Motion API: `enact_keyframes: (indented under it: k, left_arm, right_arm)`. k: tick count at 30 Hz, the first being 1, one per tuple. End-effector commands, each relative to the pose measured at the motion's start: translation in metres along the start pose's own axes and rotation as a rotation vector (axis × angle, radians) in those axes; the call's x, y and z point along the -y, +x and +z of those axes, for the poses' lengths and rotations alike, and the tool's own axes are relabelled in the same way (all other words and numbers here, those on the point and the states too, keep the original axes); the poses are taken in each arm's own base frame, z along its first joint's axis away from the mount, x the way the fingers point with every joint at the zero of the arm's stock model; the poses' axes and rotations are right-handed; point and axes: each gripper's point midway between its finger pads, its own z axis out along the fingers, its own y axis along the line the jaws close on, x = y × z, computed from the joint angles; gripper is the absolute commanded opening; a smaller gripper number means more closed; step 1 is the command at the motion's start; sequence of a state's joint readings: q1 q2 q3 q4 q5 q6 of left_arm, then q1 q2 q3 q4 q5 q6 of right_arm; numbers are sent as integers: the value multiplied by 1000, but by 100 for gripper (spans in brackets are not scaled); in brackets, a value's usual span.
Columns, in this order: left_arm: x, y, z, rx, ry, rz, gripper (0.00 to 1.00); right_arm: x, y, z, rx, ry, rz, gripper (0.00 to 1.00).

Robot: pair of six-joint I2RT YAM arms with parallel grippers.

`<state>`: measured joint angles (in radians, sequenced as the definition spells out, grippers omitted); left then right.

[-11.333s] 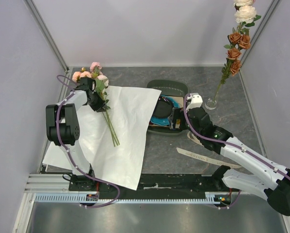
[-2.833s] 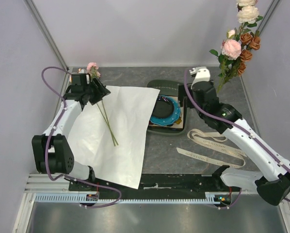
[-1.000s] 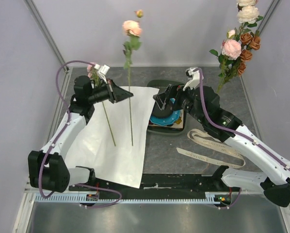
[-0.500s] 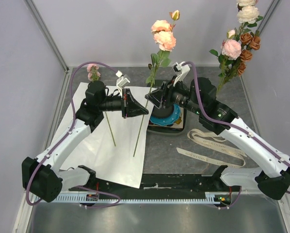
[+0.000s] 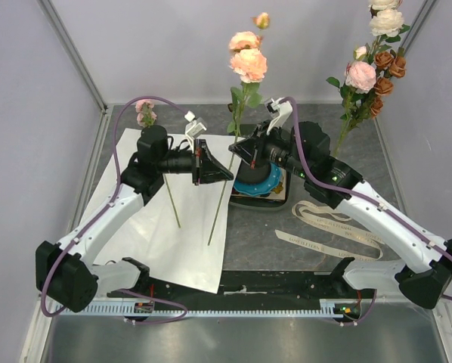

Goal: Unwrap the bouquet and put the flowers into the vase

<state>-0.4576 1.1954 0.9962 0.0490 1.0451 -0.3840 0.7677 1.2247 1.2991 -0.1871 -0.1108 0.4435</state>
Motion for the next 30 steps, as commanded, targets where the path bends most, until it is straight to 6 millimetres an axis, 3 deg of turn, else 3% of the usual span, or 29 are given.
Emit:
enact_keyframes:
  k: [1, 2, 4, 5, 6, 8, 9, 12, 15, 19, 23, 30]
  left_arm:
    - [15, -13, 3, 0, 61, 87, 2]
    - [11, -14, 3, 0, 48, 84, 3]
    - [2, -13, 3, -10, -14, 56, 23]
    - [-1, -13, 2, -14, -35, 66, 53]
    - [-3, -15, 2, -12, -55, 69, 63]
    - [-8, -17, -2, -1, -109, 80, 71]
    - [-10, -18, -3, 6, -126, 86, 72]
    - [-13, -20, -6, 21, -168, 98, 74]
    - [-20, -20, -7, 22, -199, 87, 74]
    - [-25, -18, -5, 15, -212, 65, 73]
    - [-26, -18, -6, 18, -216, 65, 73]
    - [-33, -16, -6, 17, -242, 60, 73]
  right_arm:
    - [19, -25, -1, 103, 62, -32, 0]
    - [22, -30, -5, 120, 73, -44, 0]
    - [34, -39, -16, 145, 124, -89, 0]
    - [42, -53, -30, 199, 187, -105, 0]
    - [50, -59, -40, 212, 239, -135, 0]
    - [61, -81, -67, 259, 352, -237, 0]
    - [93, -88, -89, 273, 562, -251, 0]
    - [121, -129, -149, 349, 893, -352, 0]
    - [122, -167, -197, 447, 1080, -413, 0]
    - [106, -210, -230, 577, 1145, -446, 0]
    - [96, -242, -241, 698, 1197, -486, 0]
    - [103, -253, -216, 702, 1238, -604, 0]
